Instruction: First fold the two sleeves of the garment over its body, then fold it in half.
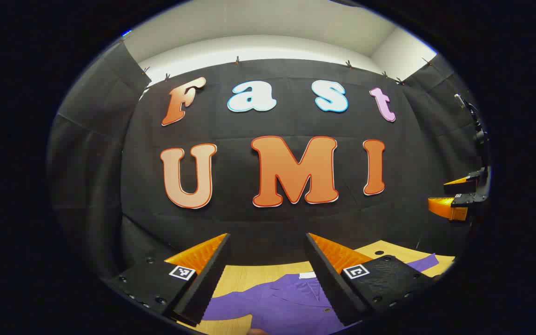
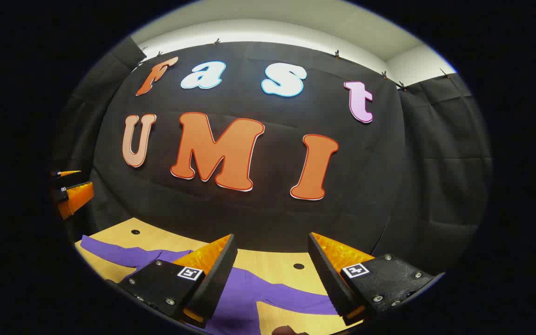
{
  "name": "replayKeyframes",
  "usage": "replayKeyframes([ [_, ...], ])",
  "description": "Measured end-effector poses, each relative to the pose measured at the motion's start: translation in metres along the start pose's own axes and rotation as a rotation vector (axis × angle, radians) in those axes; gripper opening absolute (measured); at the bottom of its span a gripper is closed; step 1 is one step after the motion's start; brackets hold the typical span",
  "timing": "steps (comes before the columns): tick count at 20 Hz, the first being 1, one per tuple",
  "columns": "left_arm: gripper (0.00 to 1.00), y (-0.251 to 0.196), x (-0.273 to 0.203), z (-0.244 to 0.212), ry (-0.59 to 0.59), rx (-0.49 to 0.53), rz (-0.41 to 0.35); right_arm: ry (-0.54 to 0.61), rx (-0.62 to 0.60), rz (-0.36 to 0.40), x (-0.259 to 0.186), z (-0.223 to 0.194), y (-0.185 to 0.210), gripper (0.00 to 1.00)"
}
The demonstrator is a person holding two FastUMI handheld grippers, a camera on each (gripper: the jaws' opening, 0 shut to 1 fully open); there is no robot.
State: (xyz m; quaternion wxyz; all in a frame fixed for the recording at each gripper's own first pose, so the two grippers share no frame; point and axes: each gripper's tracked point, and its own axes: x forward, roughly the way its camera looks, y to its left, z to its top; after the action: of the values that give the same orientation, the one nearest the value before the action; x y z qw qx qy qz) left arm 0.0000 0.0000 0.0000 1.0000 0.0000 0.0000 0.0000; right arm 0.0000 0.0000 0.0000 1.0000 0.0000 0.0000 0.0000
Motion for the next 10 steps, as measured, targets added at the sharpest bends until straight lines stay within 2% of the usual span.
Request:
replayKeyframes([
  [5, 0.98, -0.013, 0.011, -0.001, 0.001, 0.022, 0.01, -0.003, 0.039, 0.06, 0.013, -0.005, 0.019, 0.93],
  [6, 1.0, -0.016, 0.014, -0.003, 0.006, 0.023, 0.007, 0.002, 0.044, 0.066, 0.015, -0.006, 0.022, 0.93],
  [10, 0.98, -0.026, 0.022, -0.007, 0.016, 0.024, 0.002, 0.004, 0.048, 0.063, 0.022, -0.009, 0.018, 0.93],
])
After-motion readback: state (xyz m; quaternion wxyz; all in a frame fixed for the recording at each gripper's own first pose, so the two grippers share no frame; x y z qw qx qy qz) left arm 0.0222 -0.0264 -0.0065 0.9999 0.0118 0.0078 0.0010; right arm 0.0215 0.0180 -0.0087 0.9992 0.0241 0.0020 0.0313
